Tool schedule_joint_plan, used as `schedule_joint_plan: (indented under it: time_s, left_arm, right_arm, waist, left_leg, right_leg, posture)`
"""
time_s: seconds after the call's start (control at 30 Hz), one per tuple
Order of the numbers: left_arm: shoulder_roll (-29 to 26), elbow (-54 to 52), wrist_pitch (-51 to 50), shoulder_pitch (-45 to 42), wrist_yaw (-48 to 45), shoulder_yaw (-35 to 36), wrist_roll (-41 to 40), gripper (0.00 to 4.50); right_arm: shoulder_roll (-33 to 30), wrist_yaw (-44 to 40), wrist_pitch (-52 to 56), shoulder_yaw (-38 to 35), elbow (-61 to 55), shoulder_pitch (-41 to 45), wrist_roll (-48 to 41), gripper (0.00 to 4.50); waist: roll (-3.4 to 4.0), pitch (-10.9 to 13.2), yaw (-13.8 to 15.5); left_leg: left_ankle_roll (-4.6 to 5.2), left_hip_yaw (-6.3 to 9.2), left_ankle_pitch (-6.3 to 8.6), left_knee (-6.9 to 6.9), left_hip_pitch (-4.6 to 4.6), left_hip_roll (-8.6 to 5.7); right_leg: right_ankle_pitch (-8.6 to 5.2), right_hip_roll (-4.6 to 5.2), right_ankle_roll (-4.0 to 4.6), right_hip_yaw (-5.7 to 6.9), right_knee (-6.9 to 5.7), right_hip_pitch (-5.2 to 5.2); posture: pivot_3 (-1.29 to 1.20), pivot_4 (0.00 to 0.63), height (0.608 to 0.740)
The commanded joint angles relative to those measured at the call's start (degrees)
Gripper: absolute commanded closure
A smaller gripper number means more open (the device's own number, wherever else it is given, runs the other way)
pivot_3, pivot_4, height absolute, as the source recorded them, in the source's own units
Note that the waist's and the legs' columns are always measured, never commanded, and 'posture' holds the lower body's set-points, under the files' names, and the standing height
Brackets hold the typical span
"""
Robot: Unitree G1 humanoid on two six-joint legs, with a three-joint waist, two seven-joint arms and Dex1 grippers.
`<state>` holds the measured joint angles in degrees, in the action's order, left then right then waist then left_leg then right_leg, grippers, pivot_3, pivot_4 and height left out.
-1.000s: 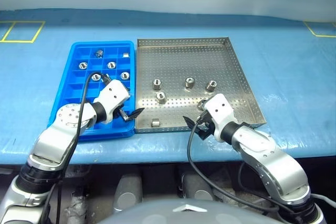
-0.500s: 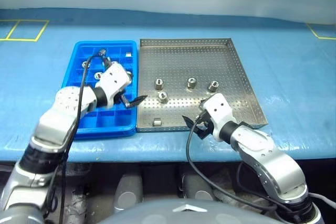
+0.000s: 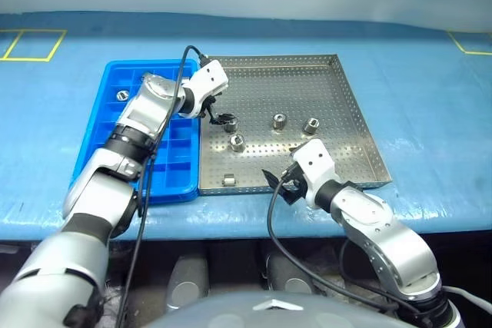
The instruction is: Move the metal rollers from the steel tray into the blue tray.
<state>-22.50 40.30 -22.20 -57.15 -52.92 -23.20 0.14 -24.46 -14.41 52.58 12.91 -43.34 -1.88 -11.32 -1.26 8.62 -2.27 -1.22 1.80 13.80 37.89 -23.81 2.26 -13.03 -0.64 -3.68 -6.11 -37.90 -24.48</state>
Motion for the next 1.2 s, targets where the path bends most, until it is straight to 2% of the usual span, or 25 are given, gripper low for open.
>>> schedule_joint_plan:
  time_s: [0.03,0.3,0.43,0.6,0.7,0.8,1.0,1.2]
  left_arm:
    - [1.87,6.29,4.31,-2.47,-1.24,-0.75,3.11,0.01]
    - [3.5,13.78,7.8,-4.03,-2.8,-1.4,8.26,0.01]
    - [4.24,15.08,7.91,-3.78,-1.25,-0.06,8.96,0.89]
    - [4.15,12.43,7.87,-2.61,0.08,2.56,7.89,2.56]
    - [2.62,6.22,6.87,-0.75,1.06,5.93,6.06,2.64]
    - [0.98,-4.8,2.37,3.35,5.51,12.32,2.82,2.64]
    - [-0.91,-30.89,-7.01,17.29,22.62,25.44,2.82,2.64]
    - [-0.05,-48.27,-13.78,31.8,38.07,34.98,6.99,2.64]
  right_arm:
    - [0.52,0.96,-1.03,-1.18,-2.87,-0.73,0.65,0.03]
    - [0.8,1.48,-0.85,-1.63,-3.59,-1.64,1.04,0.03]
    - [0.97,1.48,-0.9,-1.78,-3.51,-1.61,1.17,0.0]
    - [1.06,1.34,-1.04,-1.86,-3.3,-1.51,1.3,0.0]
    - [1.24,1.31,-1.16,-1.7,-3.09,-1.33,1.4,0.0]
    - [1.76,1.23,-1.28,-1.18,-2.82,-0.87,1.41,0.0]
    - [4.07,1.17,-2.12,0.85,-0.32,1.6,1.9,0.0]
    - [5.14,-0.41,-3.4,2.99,2.94,4.44,1.78,0.0]
  waist:
    - [0.0,0.0,-0.33]
    - [0.0,0.0,-1.71]
    - [0.0,0.0,-1.76]
    - [0.0,0.0,-1.76]
    - [0.0,0.0,-1.79]
    - [0.01,0.01,-1.86]
    - [0.02,0.0,-1.67]
    - [0.01,0.0,-0.36]
  left_leg:
    - [0.02,0.0,0.01,0.0,0.0,-0.01]
    - [0.02,0.01,0.01,0.03,0.0,-0.04]
    - [0.02,0.01,0.01,0.04,0.02,-0.05]
    - [0.02,0.01,0.01,0.04,0.01,-0.06]
    - [0.02,0.02,0.01,0.03,0.0,-0.06]
    - [0.02,0.02,0.01,0.01,0.0,-0.04]
    - [0.01,0.01,0.01,0.01,0.09,-0.01]
    - [-0.02,0.04,-0.01,0.06,0.15,-0.04]
  right_leg:
    - [0.0,0.0,-0.01,-0.03,0.0,0.0]
    - [-0.03,0.01,-0.11,-0.06,-0.06,0.01]
    - [-0.03,0.01,-0.13,-0.07,-0.11,0.01]
    - [-0.02,0.02,-0.13,-0.08,-0.11,0.01]
    - [-0.02,0.02,-0.13,-0.08,-0.11,0.0]
    - [-0.02,0.02,-0.13,-0.09,-0.13,-0.02]
    - [0.0,0.03,-0.1,-0.11,-0.22,0.0]
    - [0.04,0.07,-0.05,-0.06,-0.29,0.07]
  posture:
    - [-0.06,0.15,0.74]
    - [-0.07,0.15,0.74]
    - [-0.07,0.15,0.74]
    - [-0.07,0.15,0.74]
    - [-0.07,0.15,0.74]
    - [-0.04,0.15,0.74]
    - [0.03,0.15,0.74]
    - [0.11,0.15,0.74]
